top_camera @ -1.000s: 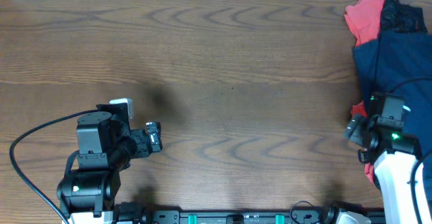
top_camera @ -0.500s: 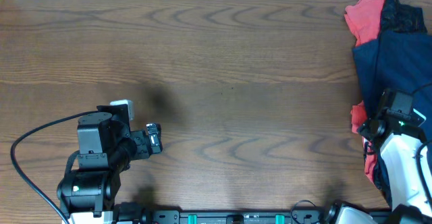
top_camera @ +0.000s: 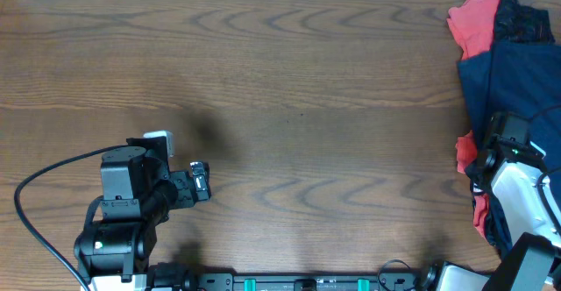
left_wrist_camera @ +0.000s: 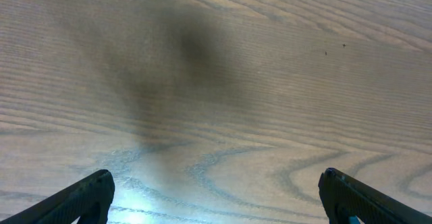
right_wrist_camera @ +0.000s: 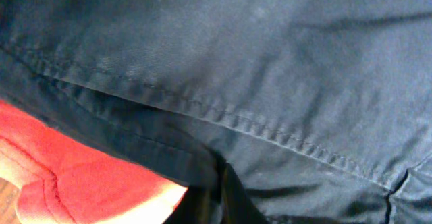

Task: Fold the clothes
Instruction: 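Move the right gripper to the navy clothing pile and lower onto it, then close the right gripper on the edge of the navy shorts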

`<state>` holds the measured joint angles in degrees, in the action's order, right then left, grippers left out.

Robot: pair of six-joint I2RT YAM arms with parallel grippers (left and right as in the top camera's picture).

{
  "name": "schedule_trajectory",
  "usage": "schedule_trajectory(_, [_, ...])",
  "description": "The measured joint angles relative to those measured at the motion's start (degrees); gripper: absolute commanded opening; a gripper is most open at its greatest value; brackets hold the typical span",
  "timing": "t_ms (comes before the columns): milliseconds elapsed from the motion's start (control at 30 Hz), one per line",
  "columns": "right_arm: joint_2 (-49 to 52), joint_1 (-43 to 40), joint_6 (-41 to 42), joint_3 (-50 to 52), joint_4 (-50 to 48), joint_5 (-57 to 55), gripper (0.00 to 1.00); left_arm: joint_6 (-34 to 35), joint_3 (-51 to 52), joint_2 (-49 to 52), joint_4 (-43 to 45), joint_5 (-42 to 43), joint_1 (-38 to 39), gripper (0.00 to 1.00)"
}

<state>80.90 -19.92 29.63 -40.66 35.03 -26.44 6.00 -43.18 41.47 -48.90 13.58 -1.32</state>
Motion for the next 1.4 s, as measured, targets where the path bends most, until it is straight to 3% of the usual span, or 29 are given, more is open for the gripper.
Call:
schedule_trajectory(200, [0.0,0.0,-3.4,0.0,-1.6,4.5,0.01,0.0,0.0,0.0,0.0,0.0,0.0,0.98])
schedule_trajectory(400, [-3.4,0.7,-15.3,-1.9,-3.2,21.7,0.01,0.0,0.0,0.0,0.0,0.0,0.0,0.98])
schedule_trajectory(633, [-10.6,9.5,-21.7,-7.2,-3.6,32.6,0.01,0.0,0.0,0.0,0.0,0.0,0.0,0.98])
schedule_trajectory(800, [-11.1,14.0,-22.9,-7.3,-4.6,35.9,0.02,0.0,0.0,0.0,0.0,0.0,0.0,0.98])
schedule_trajectory(1067, [-10.9,14.7,-23.5,-7.3,-4.5,36.8,0.04,0.0,0.0,0.0,0.0,0.0,0.0,0.98])
schedule_trajectory(1167, [-10.9,14.7,-23.7,-7.3,-4.5,36.8,0.13,0.0,0.0,0.0,0.0,0.0,0.0,0.98])
schedule_trajectory(1400, [-10.9,14.8,-24.1,-7.3,-5.6,36.0,0.22,0.0,0.0,0.0,0.0,0.0,0.0,0.98])
